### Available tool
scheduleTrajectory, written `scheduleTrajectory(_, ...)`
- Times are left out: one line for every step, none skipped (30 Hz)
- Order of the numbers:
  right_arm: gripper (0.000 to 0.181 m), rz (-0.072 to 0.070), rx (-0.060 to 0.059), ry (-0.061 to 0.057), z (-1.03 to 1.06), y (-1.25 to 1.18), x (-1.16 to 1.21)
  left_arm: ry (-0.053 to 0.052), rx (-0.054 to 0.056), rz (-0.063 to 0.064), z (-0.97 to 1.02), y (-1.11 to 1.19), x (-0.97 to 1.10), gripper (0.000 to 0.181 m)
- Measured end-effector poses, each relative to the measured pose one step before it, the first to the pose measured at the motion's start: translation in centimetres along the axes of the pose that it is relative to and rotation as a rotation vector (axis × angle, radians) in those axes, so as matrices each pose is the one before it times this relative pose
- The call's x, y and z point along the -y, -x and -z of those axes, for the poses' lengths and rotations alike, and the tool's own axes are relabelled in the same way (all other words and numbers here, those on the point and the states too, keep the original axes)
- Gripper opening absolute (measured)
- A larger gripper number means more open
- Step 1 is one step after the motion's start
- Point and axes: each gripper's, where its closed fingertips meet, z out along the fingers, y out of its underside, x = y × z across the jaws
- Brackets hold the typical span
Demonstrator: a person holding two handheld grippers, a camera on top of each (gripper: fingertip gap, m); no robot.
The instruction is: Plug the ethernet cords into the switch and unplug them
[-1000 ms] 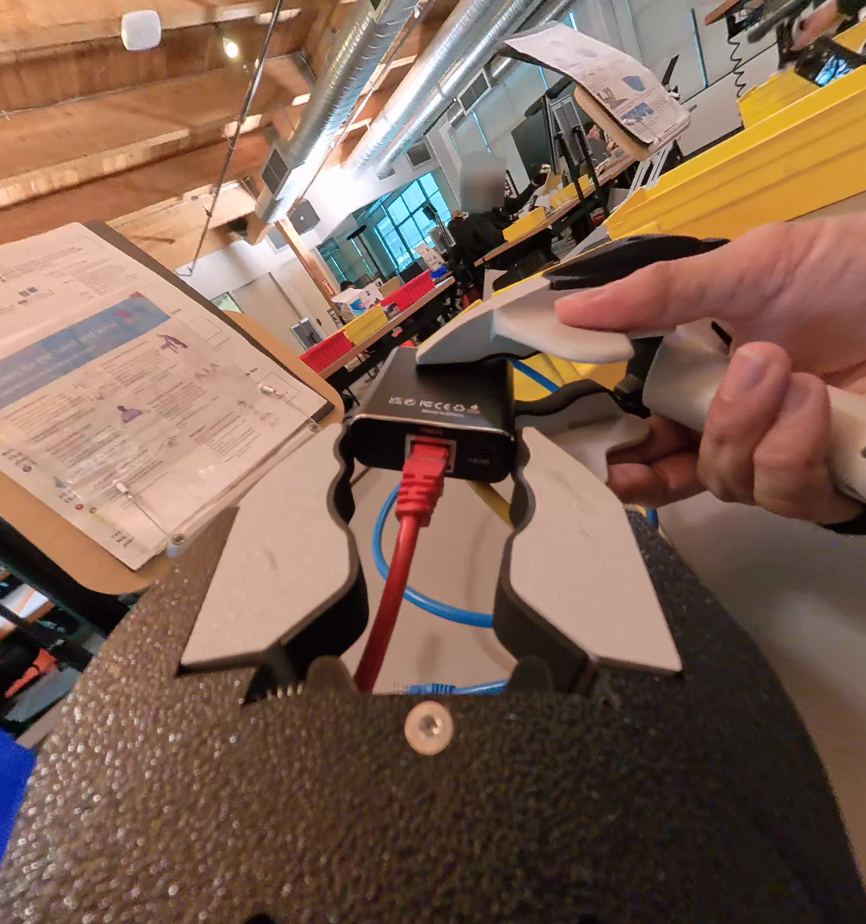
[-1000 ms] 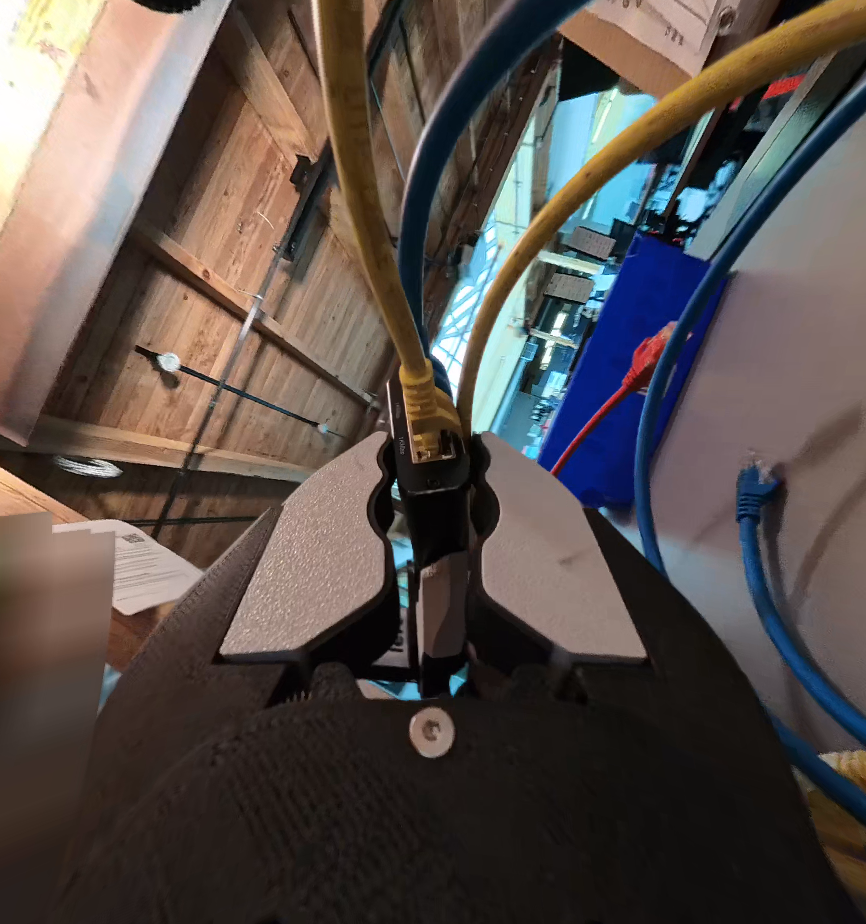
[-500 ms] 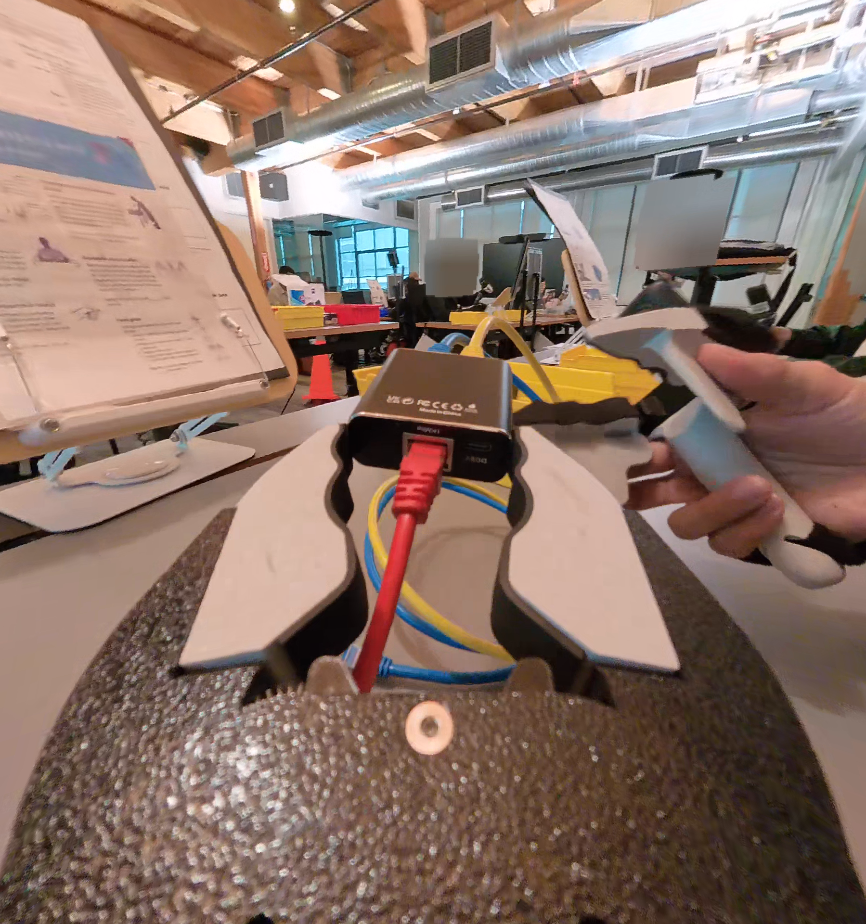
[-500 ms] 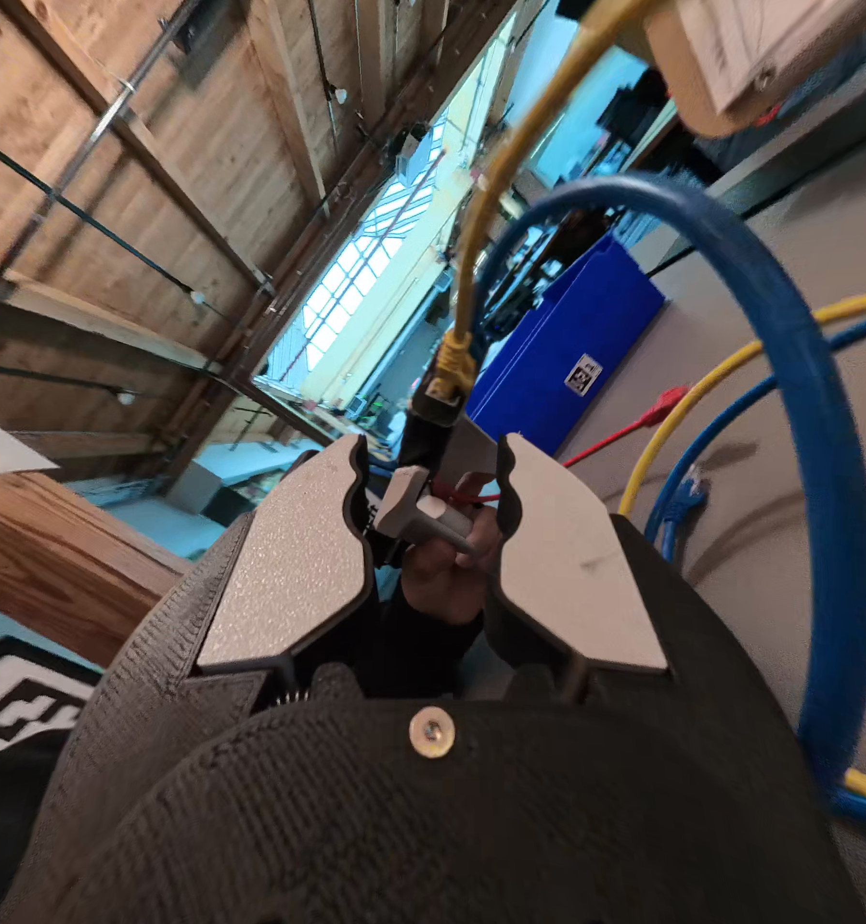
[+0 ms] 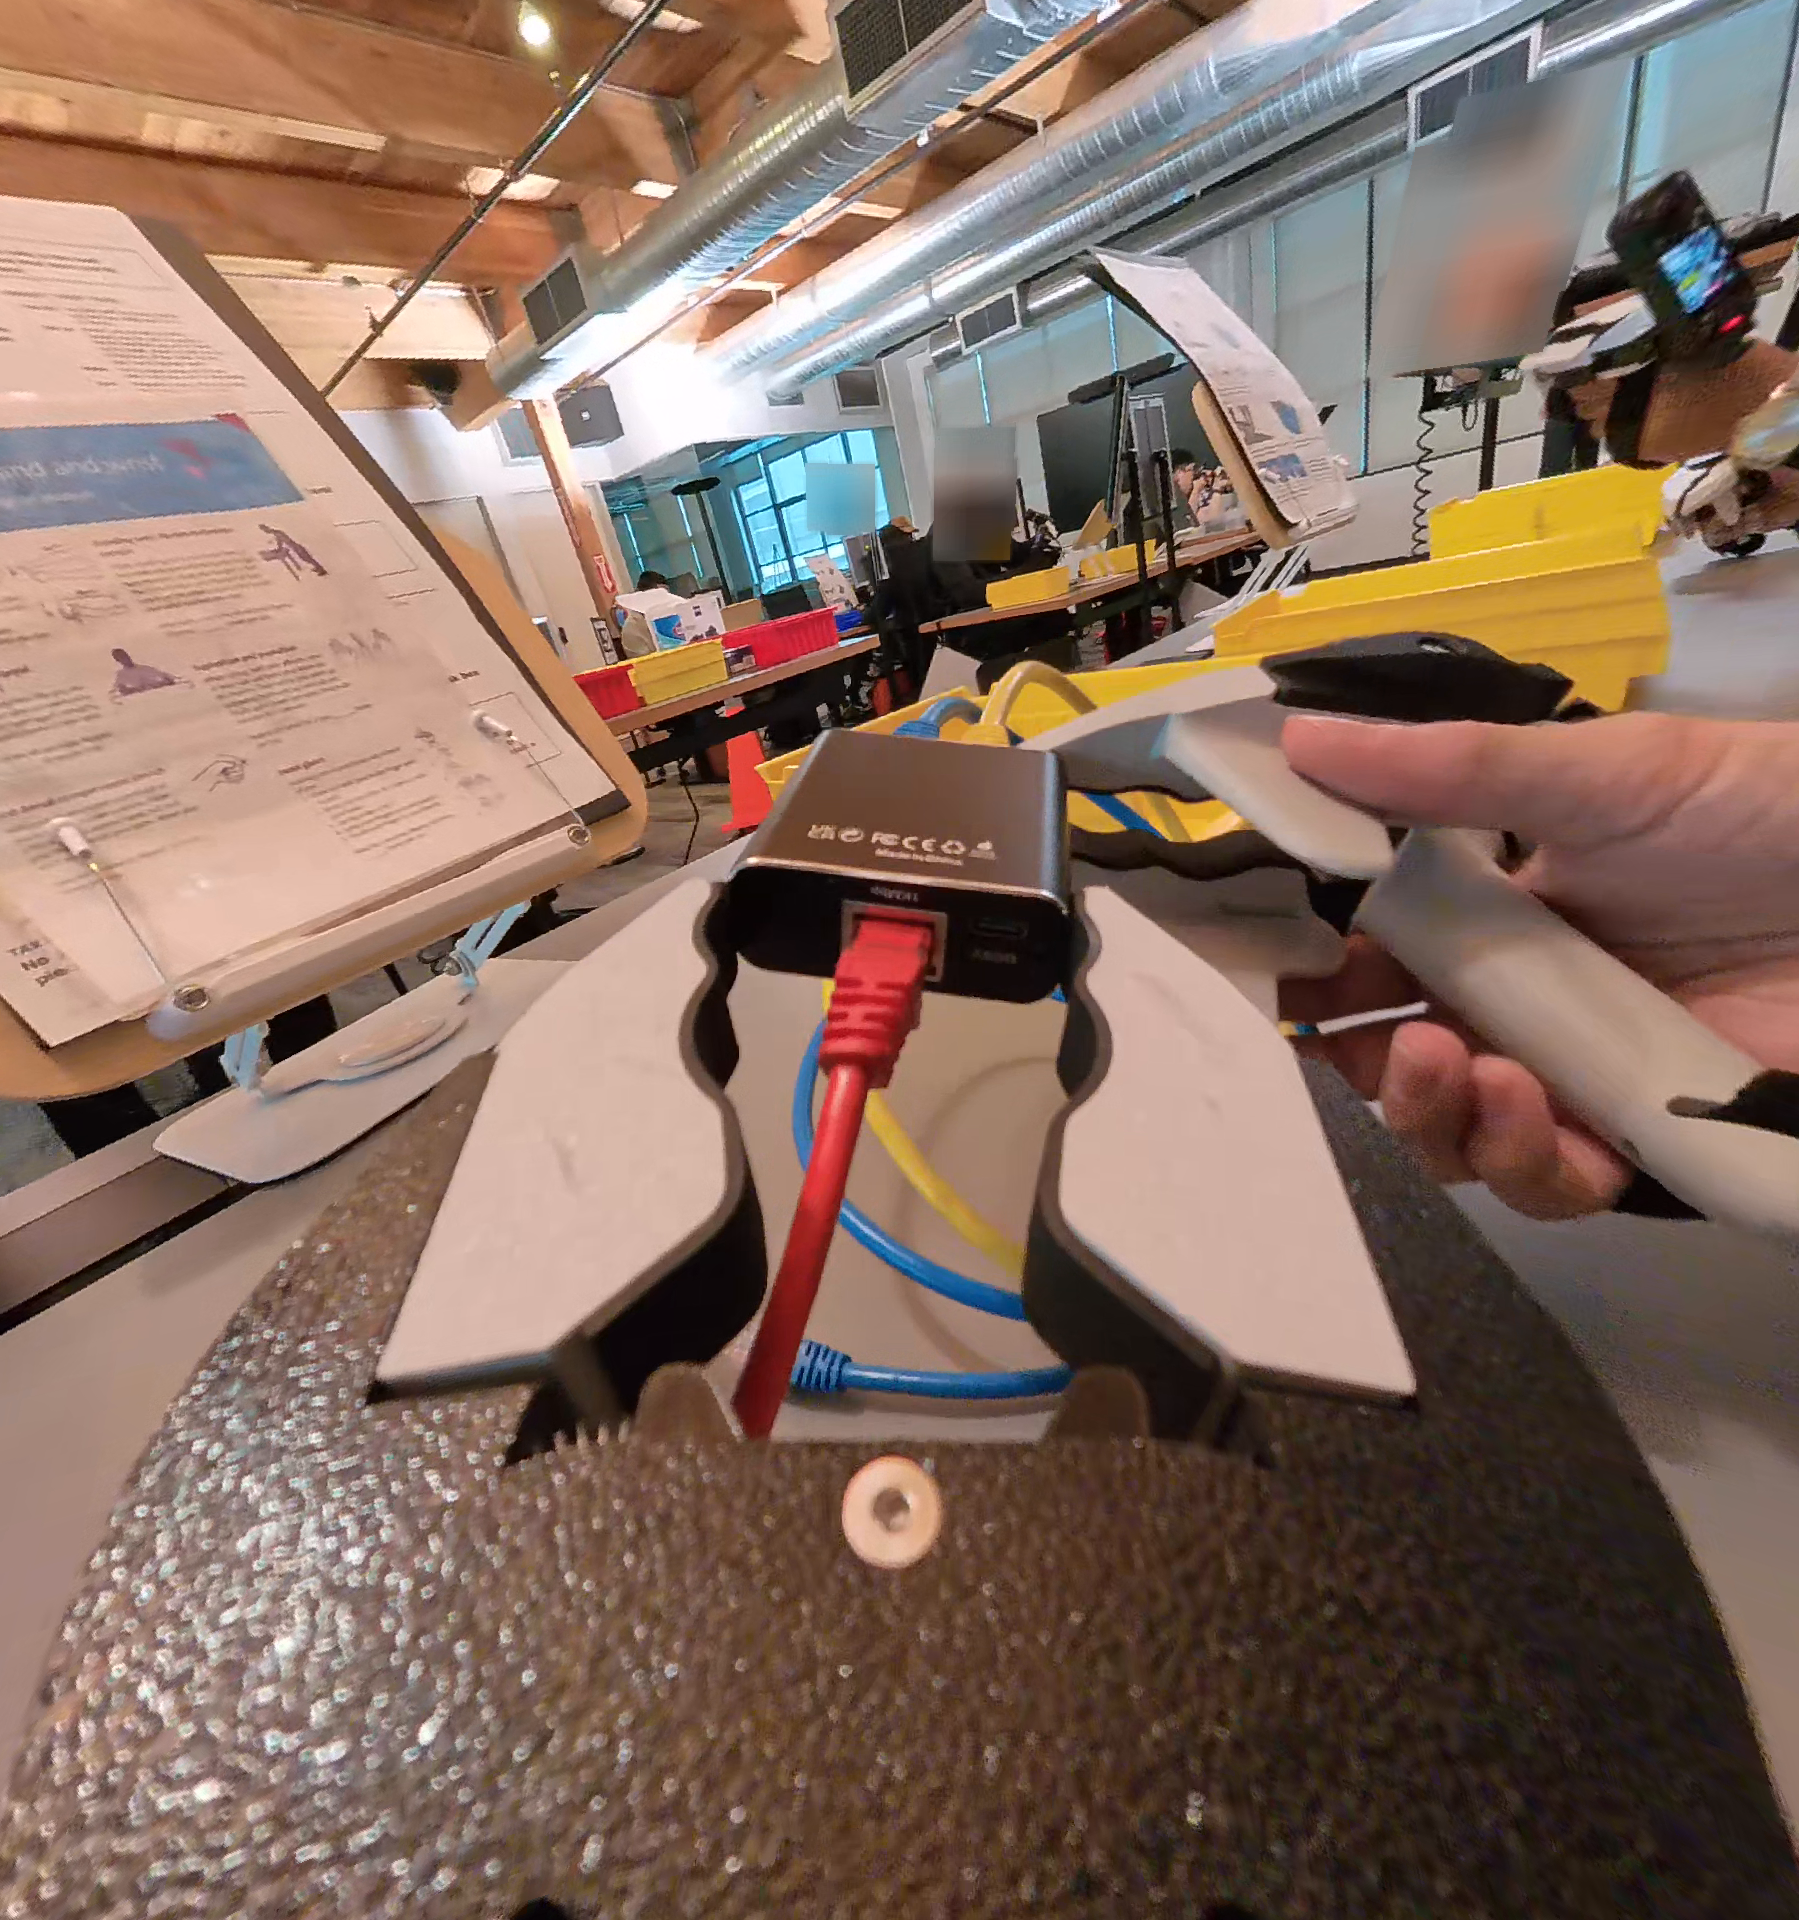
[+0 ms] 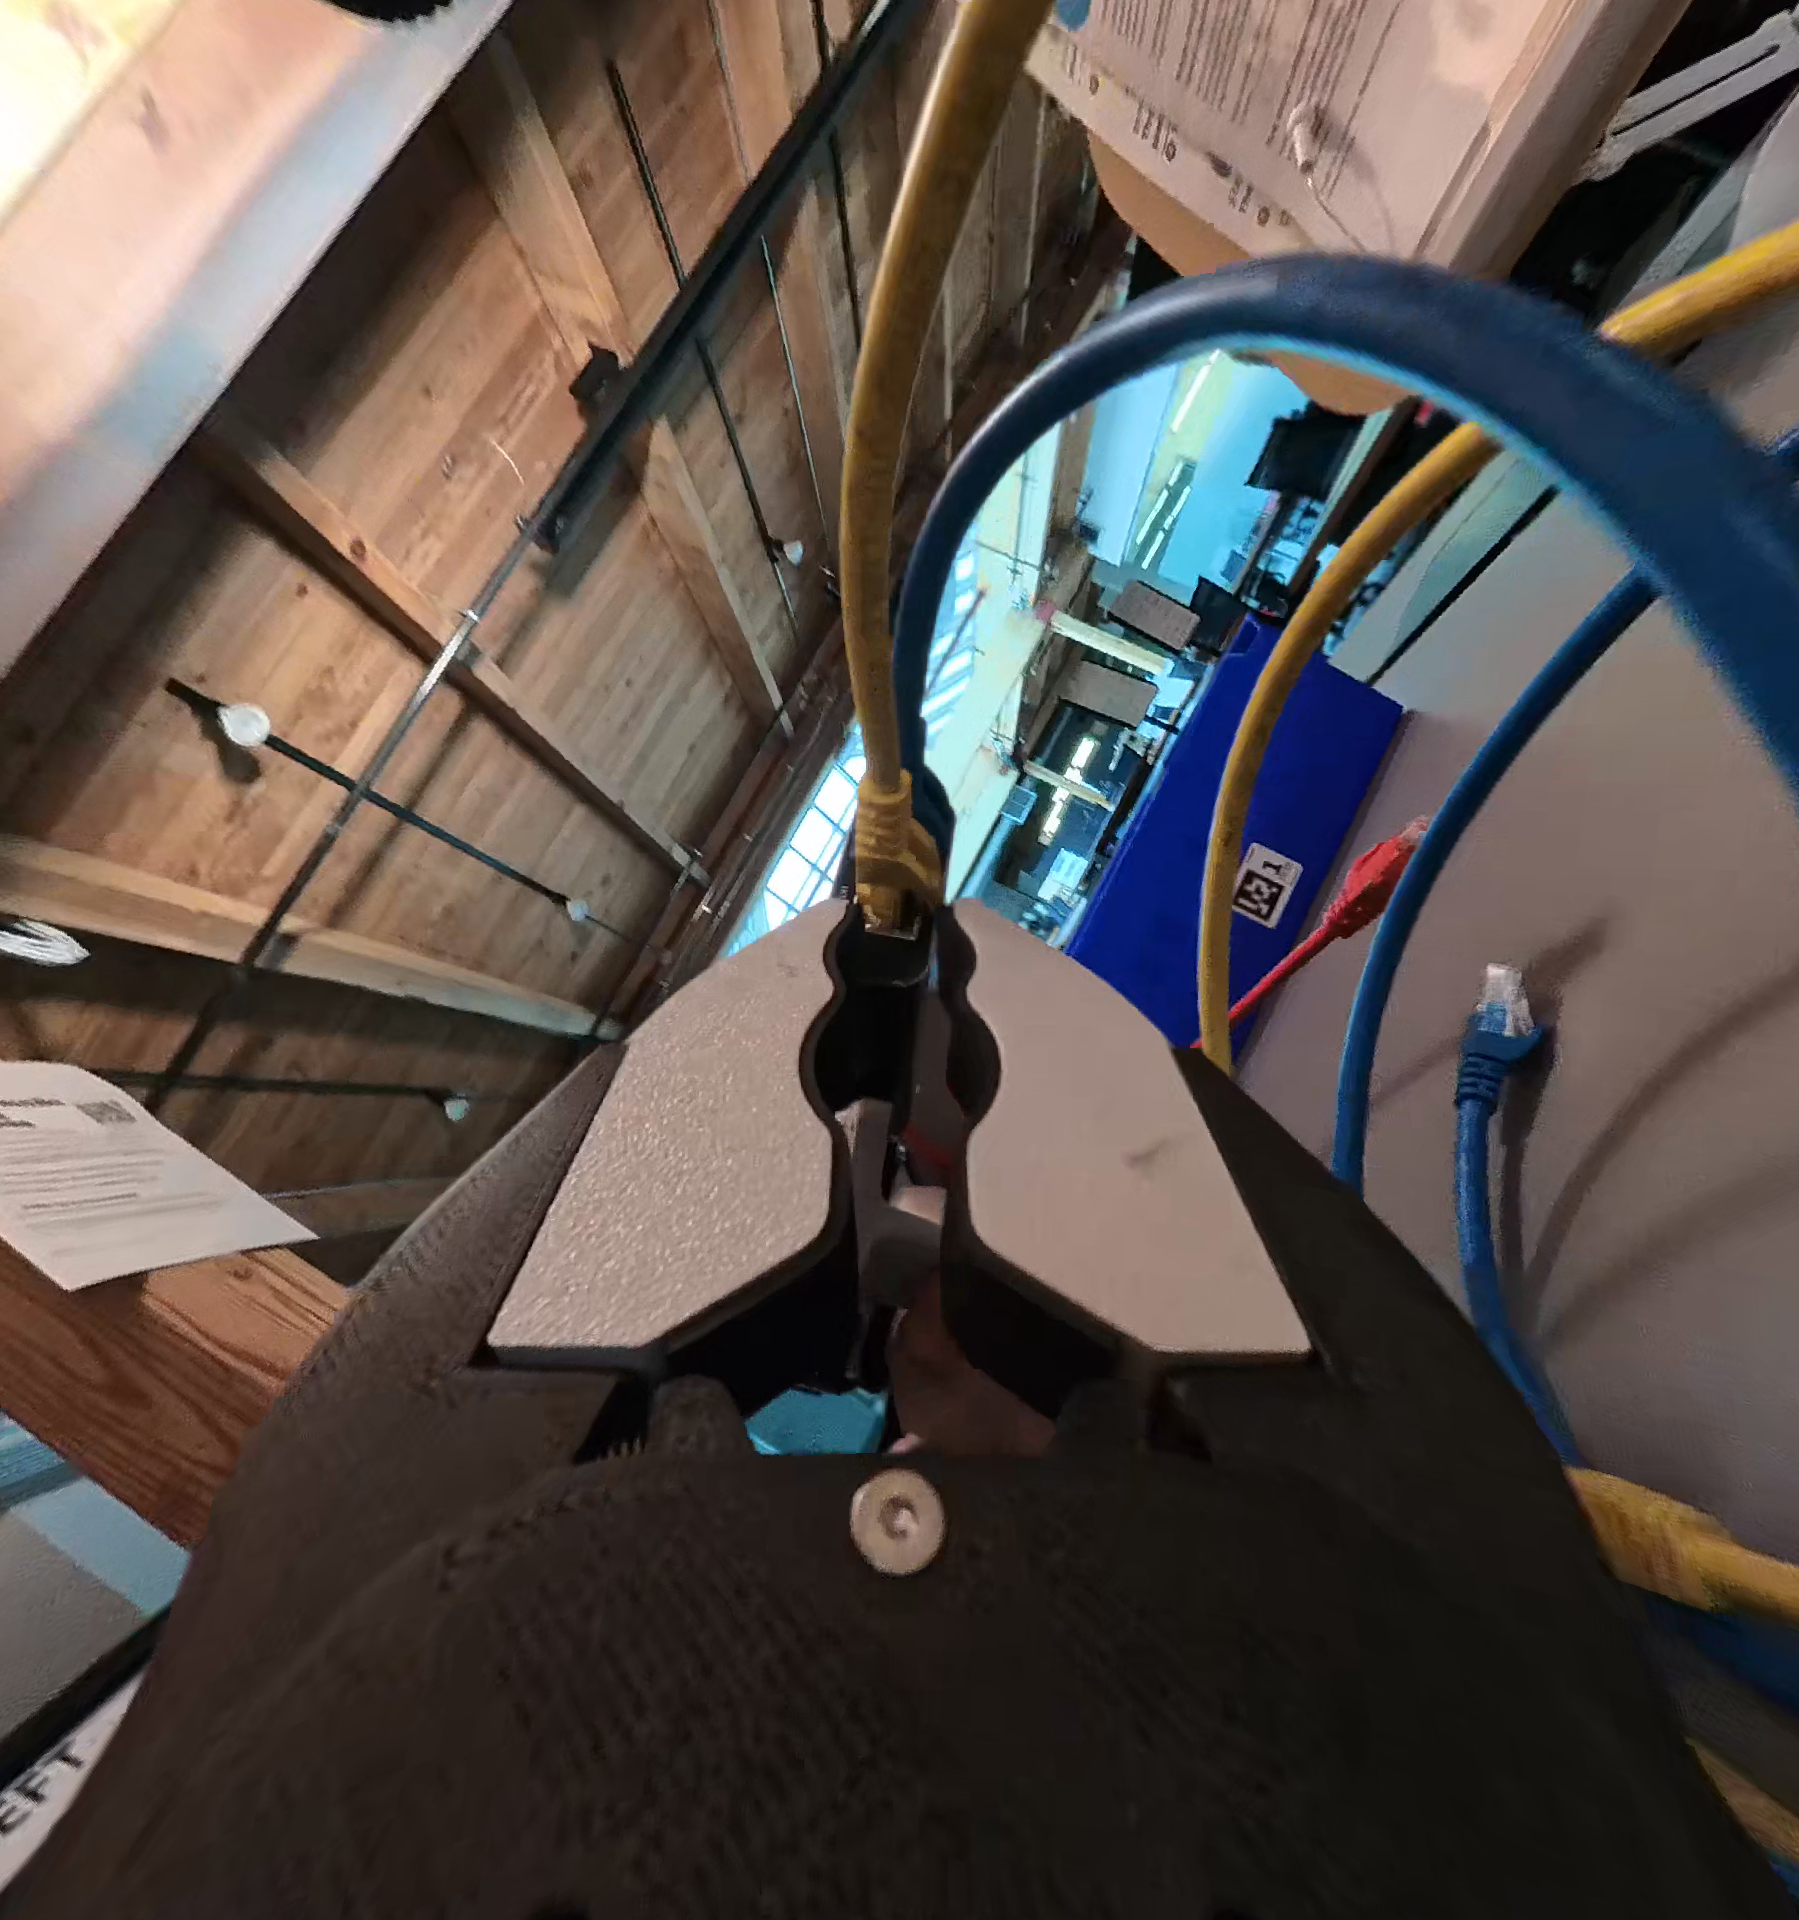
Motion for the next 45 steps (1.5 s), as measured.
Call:
scheduleTrajectory(0.012,-0.0129,0.0053,-0.0102,0.035,-0.040,-0.017,0.0031,0.0043,-0.0028,-0.014,-0.017,-0.085,0.059)
scheduleTrajectory(0.012,-0.0070,0.0019,-0.0038,0.009,-0.043,-0.035,0.0007,0.0010,-0.0014,0.008,-0.019,-0.051,0.059)
scheduleTrajectory(0.013,-0.0080,-0.0001,-0.0004,-0.005,-0.048,-0.029,-0.0011,0.0013,-0.0034,0.022,0.010,-0.005,0.059)
scheduleTrajectory(0.016,-0.0077,0.0004,-0.0005,0.023,-0.024,-0.014,-0.0006,0.0014,-0.0074,0.031,0.007,0.018,0.060)
scheduleTrajectory(0.017,-0.0033,0.0011,-0.0042,0.019,-0.001,0.031,-0.0013,0.0009,-0.0072,0.010,-0.021,0.040,0.059)
scheduleTrajectory(0.018,-0.0009,-0.0005,-0.0054,0.013,-0.018,0.016,-0.0012,0.0016,-0.0023,-0.013,-0.033,0.032,0.059)
scheduleTrajectory(0.020,-0.0072,-0.0048,-0.0060,0.032,-0.106,0.007,0.0000,0.0028,-0.0018,-0.018,-0.013,0.024,0.059)
scheduleTrajectory(0.023,-0.0094,-0.0054,-0.0076,0.040,-0.135,0.029,0.0021,0.0021,-0.0065,-0.013,-0.026,-0.016,0.059)
scheduleTrajectory(0.029,-0.0016,-0.0026,-0.0031,-0.009,-0.104,-0.015,0.0025,0.0000,-0.0046,-0.020,-0.026,-0.022,0.059)
scheduleTrajectory(0.034,-0.0061,-0.0092,0.0003,-0.037,-0.175,-0.032,0.0015,-0.0016,-0.0016,-0.008,-0.064,-0.008,0.059)
scheduleTrajectory(0.040,-0.0084,0.0031,-0.0094,0.003,0.029,0.124,0.0026,-0.0031,-0.0009,-0.028,-0.098,-0.033,0.059)
scheduleTrajectory(0.037,-0.0002,0.0093,-0.0075,-0.021,0.140,0.078,0.0013,-0.0011,-0.0033,-0.032,-0.076,-0.020,0.059)
scheduleTrajectory(0.028,0.0107,0.0108,0.0070,-0.019,0.156,-0.091,0.0025,0.0025,-0.0045,-0.029,-0.046,-0.008,0.059)
scheduleTrajectory(0.020,-0.0025,-0.0007,-0.0028,0.043,0.017,0.069,0.0030,-0.0015,-0.0055,-0.045,-0.095,-0.015,0.059)
scheduleTrajectory(0.017,-0.0011,0.0030,0.0005,0.036,0.029,0.034,0.0031,-0.0012,-0.0045,-0.032,-0.059,-0.036,0.059)
scheduleTrajectory(0.014,-0.0020,0.0039,0.0022,0.026,0.033,0.029,0.0039,0.0025,-0.0045,-0.032,-0.025,-0.053,0.060)
scheduleTrajectory(0.014,-0.0059,0.0015,0.0018,0.048,-0.023,0.022,0.0038,0.0031,-0.0068,-0.027,-0.023,-0.055,0.059)
scheduleTrajectory(0.014,-0.0070,0.0051,-0.0002,0.032,0.016,0.015,0.0032,0.0023,-0.0070,-0.032,-0.036,-0.023,0.059)
scheduleTrajectory(0.014,-0.0033,0.0092,-0.0017,0.030,0.077,0.003,0.0003,0.0017,-0.0059,-0.023,-0.043,0.016,0.059)
scheduleTrajectory(0.014,-0.0017,0.0071,-0.0032,0.034,0.084,0.000,-0.0022,-0.0003,-0.0030,-0.001,-0.044,0.061,0.059)
scheduleTrajectory(0.014,0.0004,0.0040,-0.0037,0.017,0.063,-0.019,-0.0028,-0.0025,-0.0002,-0.007,-0.043,0.052,0.059)
scheduleTrajectory(0.014,0.0012,-0.0004,-0.0025,0.003,0.007,-0.015,-0.0026,-0.0020,0.0001,-0.006,-0.033,0.006,0.059)
scheduleTrajectory(0.014,-0.0023,-0.0011,-0.0027,0.011,-0.038,0.022,0.0002,0.0001,-0.0026,0.001,-0.016,-0.013,0.059)
scheduleTrajectory(0.014,-0.0061,0.0060,-0.0034,0.031,0.014,0.031,0.0038,0.0011,-0.0067,-0.013,-0.022,-0.048,0.059)
scheduleTrajectory(0.014,-0.0058,0.0064,-0.0045,0.041,0.005,0.040,0.0017,0.0012,-0.0093,-0.031,-0.075,-0.007,0.059)
scheduleTrajectory(0.014,-0.0007,0.0040,-0.0039,0.062,-0.044,0.039,0.0020,0.0004,-0.0084,-0.044,-0.115,-0.003,0.059)
scheduleTrajectory(0.014,0.0040,0.0031,-0.0031,0.054,-0.040,0.035,0.0028,0.0030,-0.0069,-0.036,-0.059,-0.012,0.059)
scheduleTrajectory(0.014,0.0035,0.0038,0.0021,0.042,-0.011,-0.006,0.0031,0.0028,-0.0065,-0.033,-0.062,-0.037,0.059)
scheduleTrajectory(0.014,0.0079,0.0014,0.0128,0.000,-0.022,-0.041,0.0014,0.0014,-0.0038,-0.023,-0.026,-0.039,0.059)
scheduleTrajectory(0.013,0.0189,-0.0074,0.0130,0.008,-0.077,-0.034,0.0003,0.0008,-0.0027,0.011,-0.001,-0.035,0.059)
scheduleTrajectory(0.014,0.0355,-0.0097,0.0093,0.032,-0.064,0.018,0.0048,0.0000,-0.0023,-0.012,0.001,-0.127,0.059)
scheduleTrajectory(0.014,0.0348,-0.0021,0.0098,0.029,-0.029,-0.015,0.0062,-0.0006,-0.0018,-0.045,-0.042,-0.169,0.059)
scheduleTrajectory(0.014,0.0140,0.0073,0.0141,-0.052,0.005,-0.027,-0.0009,0.0028,-0.0018,-0.026,-0.034,-0.045,0.059)
scheduleTrajectory(0.014,0.0056,0.0103,0.0163,-0.137,-0.047,-0.015,-0.0048,0.0068,-0.0018,0.006,0.030,0.050,0.059)
scheduleTrajectory(0.014,0.0086,0.0069,0.0092,-0.245,-0.060,0.038,-0.0015,0.0112,-0.0037,0.003,0.127,0.038,0.059)
scheduleTrajectory(0.013,0.0093,0.0160,0.0110,-0.346,0.001,0.013,0.0020,0.0149,-0.0008,-0.006,0.203,-0.030,0.059)
scheduleTrajectory(0.013,0.0116,0.0115,-0.0023,-0.296,-0.007,0.051,-0.0065,0.0183,-0.0010,0.038,0.284,0.091,0.059)
scheduleTrajectory(0.012,0.0108,0.0181,-0.0116,-0.238,0.012,0.004,0.0027,0.0152,-0.0061,-0.003,0.249,0.002,0.059)
scheduleTrajectory(0.012,-0.0263,0.0123,-0.0102,-0.199,-0.139,-0.061,-0.0037,0.0151,-0.0127,0.045,0.206,0.101,0.059)
scheduleTrajectory(0.012,-0.0074,0.0022,-0.0015,-0.194,-0.166,-0.039,0.0032,0.0171,-0.0111,0.067,0.184,0.002,0.059)
scheduleTrajectory(0.010,0.0146,-0.0005,0.0095,-0.184,-0.066,0.032,0.0085,0.0186,-0.0078,0.053,0.185,-0.066,0.059)
scheduleTrajectory(0.010,0.0039,-0.0096,-0.0023,-0.203,0.050,0.108,0.0111,0.0189,-0.0085,-0.016,0.123,-0.147,0.059)
scheduleTrajectory(0.010,0.0127,-0.0022,0.0047,-0.244,0.169,0.039,0.0041,0.0204,-0.0019,-0.036,0.132,-0.024,0.059)
scheduleTrajectory(0.010,0.0087,-0.0063,-0.0002,-0.182,0.073,0.086,-0.0045,0.0198,0.0040,0.010,0.148,0.175,0.059)
scheduleTrajectory(0.011,0.0082,0.0055,-0.0004,-0.176,0.097,0.007,0.0025,0.0140,0.0040,-0.034,0.106,0.021,0.059)
